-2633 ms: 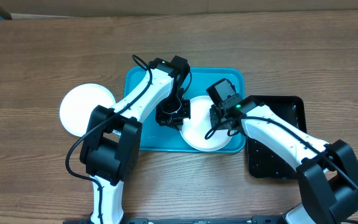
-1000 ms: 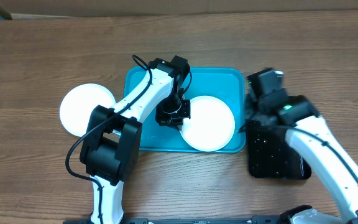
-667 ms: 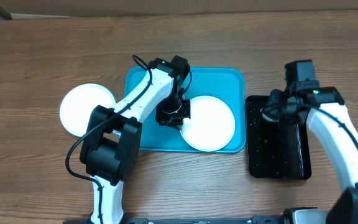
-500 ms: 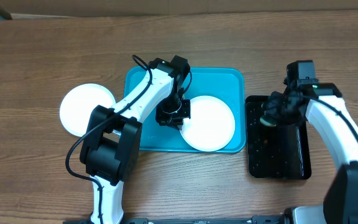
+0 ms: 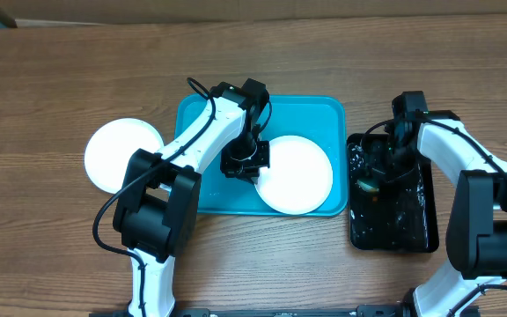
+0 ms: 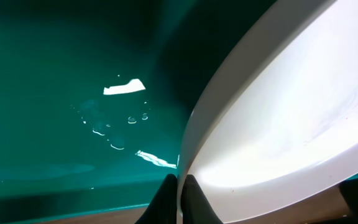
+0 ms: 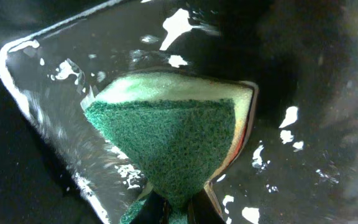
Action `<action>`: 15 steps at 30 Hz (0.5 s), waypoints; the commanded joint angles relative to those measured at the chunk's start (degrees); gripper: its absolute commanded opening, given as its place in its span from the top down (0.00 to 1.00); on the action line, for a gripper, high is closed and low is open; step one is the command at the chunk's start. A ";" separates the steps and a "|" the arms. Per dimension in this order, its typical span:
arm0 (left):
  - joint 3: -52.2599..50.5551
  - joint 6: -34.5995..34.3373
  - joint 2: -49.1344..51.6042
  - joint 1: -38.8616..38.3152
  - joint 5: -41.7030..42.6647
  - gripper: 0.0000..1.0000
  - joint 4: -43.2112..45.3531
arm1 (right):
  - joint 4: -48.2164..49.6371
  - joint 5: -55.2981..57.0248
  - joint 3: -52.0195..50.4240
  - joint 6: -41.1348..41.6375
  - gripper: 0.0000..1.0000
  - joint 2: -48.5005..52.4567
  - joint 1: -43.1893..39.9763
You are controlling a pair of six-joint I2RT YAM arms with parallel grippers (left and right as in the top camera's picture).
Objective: Clean dirty plates on tray and stack at the side
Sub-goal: 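Carry the sponge back and lower it into the black tray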
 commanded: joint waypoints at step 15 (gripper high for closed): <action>-0.26 0.26 -0.94 -0.39 0.13 0.96 -0.66 | 0.39 -5.81 0.17 1.57 0.96 -8.26 -6.29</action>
